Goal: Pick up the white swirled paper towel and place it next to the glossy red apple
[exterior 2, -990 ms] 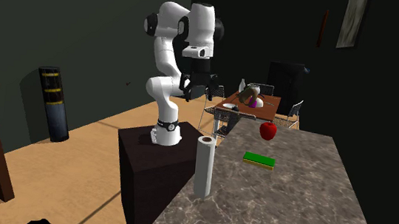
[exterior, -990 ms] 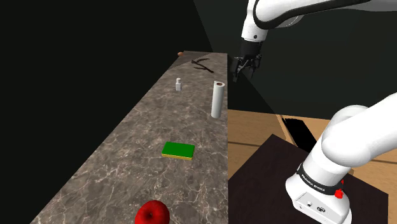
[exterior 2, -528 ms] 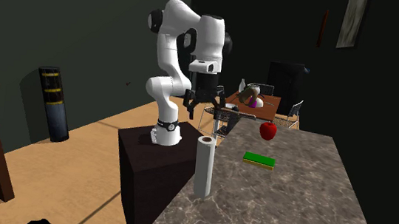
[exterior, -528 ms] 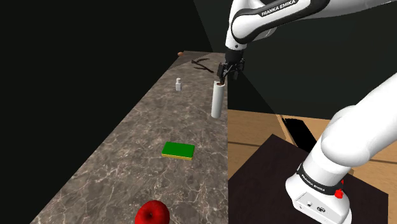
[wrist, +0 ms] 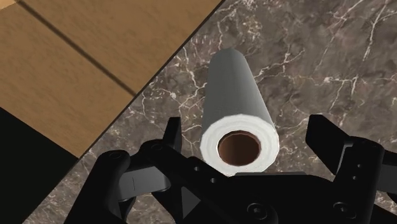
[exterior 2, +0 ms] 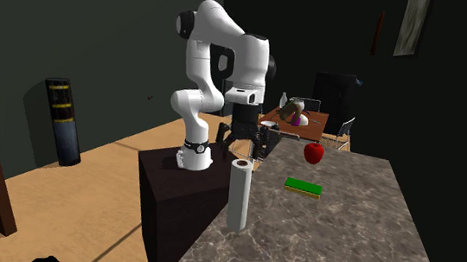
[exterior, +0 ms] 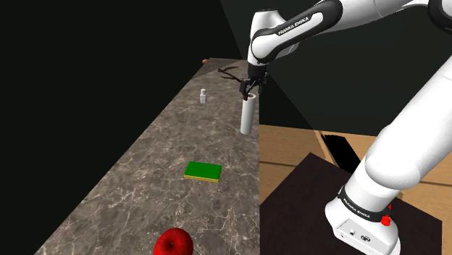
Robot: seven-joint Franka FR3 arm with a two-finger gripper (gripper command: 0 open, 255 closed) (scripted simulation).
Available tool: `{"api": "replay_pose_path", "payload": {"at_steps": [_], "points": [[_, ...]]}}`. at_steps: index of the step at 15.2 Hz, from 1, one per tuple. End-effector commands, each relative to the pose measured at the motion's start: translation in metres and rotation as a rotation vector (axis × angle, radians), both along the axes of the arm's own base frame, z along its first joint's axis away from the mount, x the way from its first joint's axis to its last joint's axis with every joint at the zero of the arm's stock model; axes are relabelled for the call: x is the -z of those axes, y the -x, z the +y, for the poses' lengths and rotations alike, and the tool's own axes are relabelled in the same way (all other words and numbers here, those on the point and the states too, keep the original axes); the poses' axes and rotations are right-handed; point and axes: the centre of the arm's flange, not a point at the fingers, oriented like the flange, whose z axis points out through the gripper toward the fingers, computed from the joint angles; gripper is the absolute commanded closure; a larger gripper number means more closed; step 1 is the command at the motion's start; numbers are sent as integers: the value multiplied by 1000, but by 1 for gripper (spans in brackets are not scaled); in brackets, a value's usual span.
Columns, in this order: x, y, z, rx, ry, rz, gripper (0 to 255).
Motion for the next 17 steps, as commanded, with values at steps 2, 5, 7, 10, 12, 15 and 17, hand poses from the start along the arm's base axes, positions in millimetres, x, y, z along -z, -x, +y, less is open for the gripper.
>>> {"api": "replay_pose_path", "payload": {"at_steps": [2,5,7,10,12,15,17], "points": [[16,-3,-2,0,0,-1,0],[24,-3,-3,0,0,-1,0],[24,-3,-3,0,0,-1,0],[24,-3,-3,0,0,-1,0],[24,-3,-3,0,0,-1,255],[24,-3,-3,0,0,-1,255],[24,-3,-3,0,0,-1,255]]}}
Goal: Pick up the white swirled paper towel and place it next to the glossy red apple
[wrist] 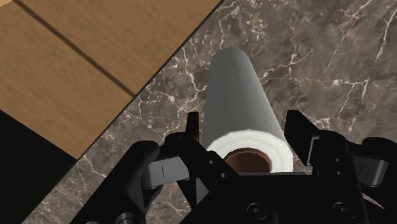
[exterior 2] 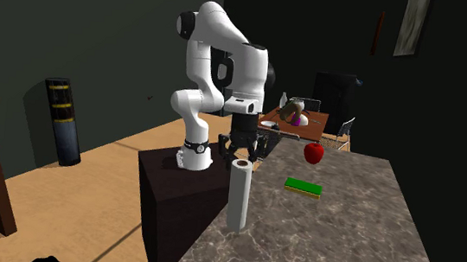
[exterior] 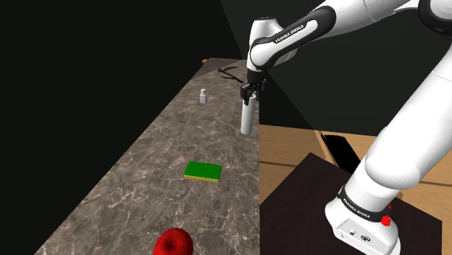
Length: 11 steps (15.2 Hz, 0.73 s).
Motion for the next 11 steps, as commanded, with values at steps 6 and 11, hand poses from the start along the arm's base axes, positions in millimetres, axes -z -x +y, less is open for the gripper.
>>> {"api": "replay_pose_path", "payload": {"at_steps": [6,11], "points": [[-10,0,-1,1,0,1,255],[-37,0,-1,1,0,1,255]]}}
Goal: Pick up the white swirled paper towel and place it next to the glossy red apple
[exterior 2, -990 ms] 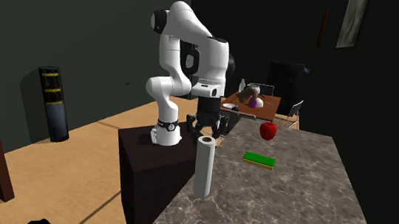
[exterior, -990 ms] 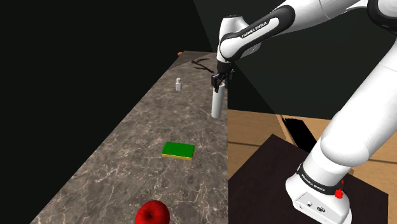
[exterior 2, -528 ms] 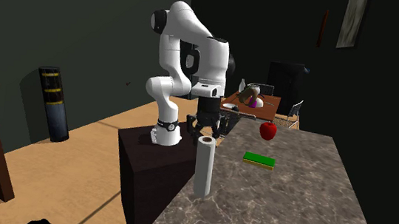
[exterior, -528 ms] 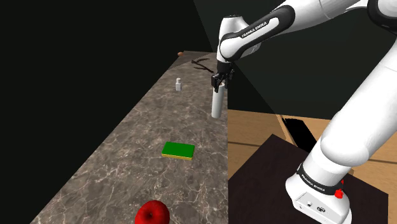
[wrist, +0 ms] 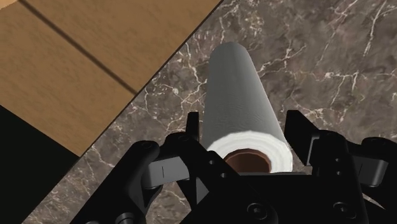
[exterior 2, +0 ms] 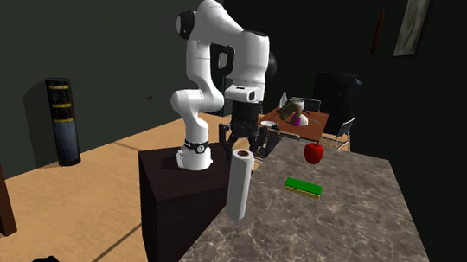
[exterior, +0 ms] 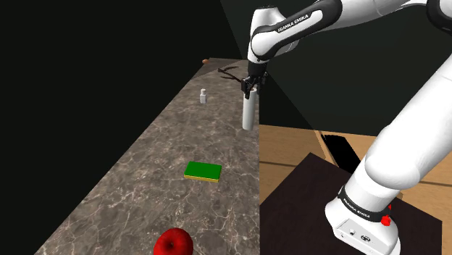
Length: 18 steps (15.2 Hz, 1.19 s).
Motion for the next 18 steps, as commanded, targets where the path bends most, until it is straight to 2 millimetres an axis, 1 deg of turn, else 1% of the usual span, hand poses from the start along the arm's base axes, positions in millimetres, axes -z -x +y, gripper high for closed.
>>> {"api": "replay_pose_path", "payload": {"at_steps": [1,18], "points": [[-10,1,1,0,0,0,255],[-100,1,1,0,0,0,255]]}}
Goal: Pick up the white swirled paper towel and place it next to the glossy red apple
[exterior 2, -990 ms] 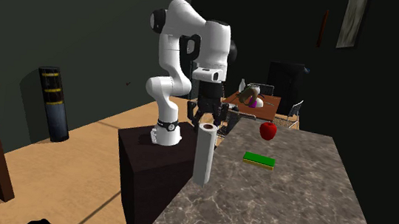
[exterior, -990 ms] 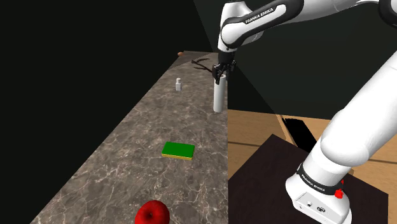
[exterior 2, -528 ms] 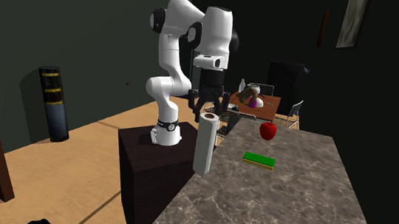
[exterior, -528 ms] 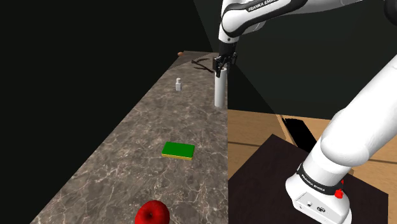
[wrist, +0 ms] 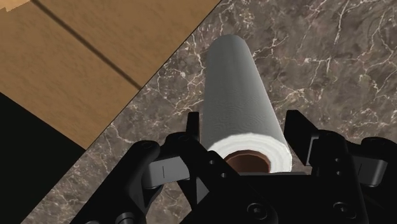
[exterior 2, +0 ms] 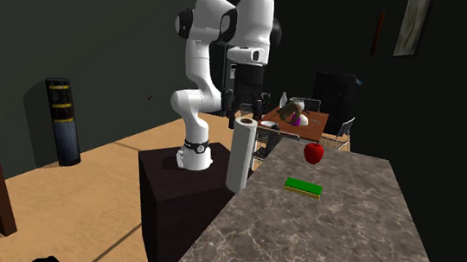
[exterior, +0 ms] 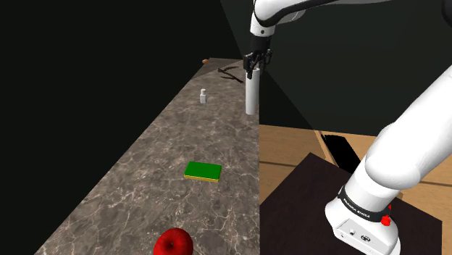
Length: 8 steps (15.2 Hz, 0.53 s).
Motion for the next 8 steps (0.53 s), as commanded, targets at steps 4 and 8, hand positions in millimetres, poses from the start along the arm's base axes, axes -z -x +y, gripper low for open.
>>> {"api": "replay_pose_path", "payload": {"at_steps": [4,8], "points": [[-26,-1,0,0,0,0,255],[-47,-1,0,0,0,0,255]]}}
